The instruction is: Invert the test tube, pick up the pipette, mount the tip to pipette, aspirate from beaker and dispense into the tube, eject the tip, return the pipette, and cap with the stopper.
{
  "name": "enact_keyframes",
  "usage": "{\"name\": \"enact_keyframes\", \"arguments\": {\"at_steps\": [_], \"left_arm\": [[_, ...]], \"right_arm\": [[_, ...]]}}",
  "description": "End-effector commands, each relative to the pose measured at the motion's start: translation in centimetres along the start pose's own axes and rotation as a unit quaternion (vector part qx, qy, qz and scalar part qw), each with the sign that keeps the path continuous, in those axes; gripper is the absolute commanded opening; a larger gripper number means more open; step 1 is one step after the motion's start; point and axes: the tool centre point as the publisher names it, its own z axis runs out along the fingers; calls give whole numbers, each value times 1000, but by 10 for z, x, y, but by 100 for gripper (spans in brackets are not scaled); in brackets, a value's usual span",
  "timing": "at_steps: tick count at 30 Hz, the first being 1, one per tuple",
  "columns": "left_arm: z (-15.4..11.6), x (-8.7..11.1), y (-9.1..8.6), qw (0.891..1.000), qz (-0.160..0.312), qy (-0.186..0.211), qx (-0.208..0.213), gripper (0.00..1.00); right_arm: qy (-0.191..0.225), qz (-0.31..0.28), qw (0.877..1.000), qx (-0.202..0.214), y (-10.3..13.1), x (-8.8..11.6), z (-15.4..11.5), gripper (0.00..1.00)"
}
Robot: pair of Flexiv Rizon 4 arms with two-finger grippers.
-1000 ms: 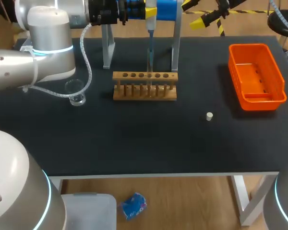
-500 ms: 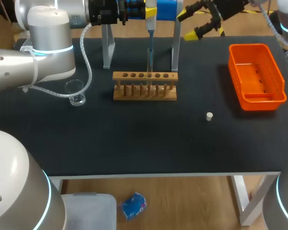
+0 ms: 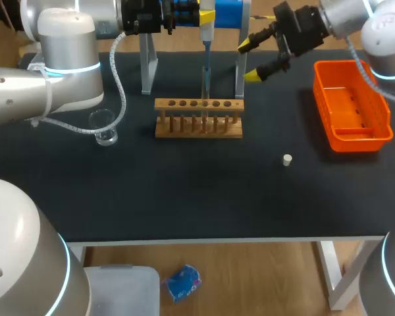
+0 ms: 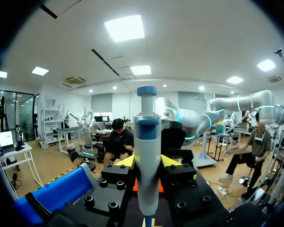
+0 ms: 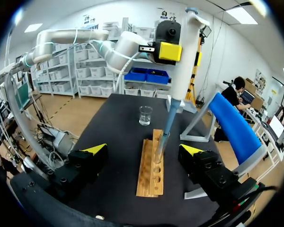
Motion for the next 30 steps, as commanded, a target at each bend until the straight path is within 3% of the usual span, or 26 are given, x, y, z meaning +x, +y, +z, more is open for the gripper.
{"name": "enact_keyframes", "arguments": {"at_steps": [1, 16, 30], "left_arm": [[0, 1, -1, 1000, 0, -1, -1, 0], [0, 1, -1, 1000, 0, -1, -1, 0], [0, 1, -1, 1000, 0, -1, -1, 0]], "right_arm": [[-4, 6, 1000, -8, -13, -6, 14, 100], [-9, 25, 1000, -1, -35, -16, 39, 100], [-8, 36, 999, -11, -36, -16, 40, 100]]}}
